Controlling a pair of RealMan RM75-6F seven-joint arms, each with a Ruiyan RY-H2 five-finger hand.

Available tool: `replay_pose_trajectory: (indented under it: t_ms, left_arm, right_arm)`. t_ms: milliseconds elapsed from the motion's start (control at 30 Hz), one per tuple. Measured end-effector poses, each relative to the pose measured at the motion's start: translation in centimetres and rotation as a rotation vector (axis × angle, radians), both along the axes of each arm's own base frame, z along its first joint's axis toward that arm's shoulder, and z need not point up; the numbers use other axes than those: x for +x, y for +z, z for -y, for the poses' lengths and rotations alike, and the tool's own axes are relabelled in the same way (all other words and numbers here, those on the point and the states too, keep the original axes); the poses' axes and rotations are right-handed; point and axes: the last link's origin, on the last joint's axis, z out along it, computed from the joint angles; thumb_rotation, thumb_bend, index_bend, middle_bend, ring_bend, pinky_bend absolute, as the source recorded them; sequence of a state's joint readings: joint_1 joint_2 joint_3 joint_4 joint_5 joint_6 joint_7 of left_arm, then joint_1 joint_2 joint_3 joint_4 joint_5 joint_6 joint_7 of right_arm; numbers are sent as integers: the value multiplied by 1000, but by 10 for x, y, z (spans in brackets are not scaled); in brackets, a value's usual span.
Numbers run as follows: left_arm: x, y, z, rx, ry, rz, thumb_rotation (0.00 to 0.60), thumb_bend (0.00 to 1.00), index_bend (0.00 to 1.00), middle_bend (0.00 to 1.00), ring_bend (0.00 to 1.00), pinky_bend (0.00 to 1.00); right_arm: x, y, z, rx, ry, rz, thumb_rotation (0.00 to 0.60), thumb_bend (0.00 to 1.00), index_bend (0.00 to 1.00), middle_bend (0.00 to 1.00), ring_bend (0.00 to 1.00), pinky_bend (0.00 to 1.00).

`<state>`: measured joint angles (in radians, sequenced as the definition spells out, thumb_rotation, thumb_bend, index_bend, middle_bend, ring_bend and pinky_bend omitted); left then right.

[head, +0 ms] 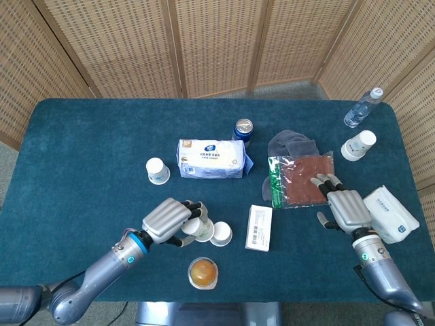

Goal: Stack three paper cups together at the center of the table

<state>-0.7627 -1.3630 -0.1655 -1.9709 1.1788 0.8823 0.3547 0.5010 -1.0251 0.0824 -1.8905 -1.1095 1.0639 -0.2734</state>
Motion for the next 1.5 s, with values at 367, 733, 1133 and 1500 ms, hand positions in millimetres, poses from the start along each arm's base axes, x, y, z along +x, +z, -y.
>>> replay_pose_trajectory:
  t_ms: [367, 733, 1133, 1500]
  left_arm:
    - [18, -14, -5, -15, -25, -11, 600, 379, 403, 311, 365, 627]
    - [33, -35, -11, -50, -28, -19, 600, 378, 405, 308, 356, 619]
    - [42, -42, -10, -69, -51, -51, 600, 376, 375, 281, 301, 573]
    - [37, -47, -9, -97, -29, -138, 600, 373, 37, 2, 1, 318]
  right_arm:
    - [-5, 5, -3, -13, -4, 1, 600, 446, 105, 80, 0, 378]
    - [-10, 12, -4, -28, -10, 5, 600, 445, 106, 80, 0, 378]
    - [-13, 17, -5, -38, -13, 16, 600, 446, 105, 80, 0, 377]
    - [-15, 20, -6, -45, -20, 26, 600, 446, 102, 80, 0, 377]
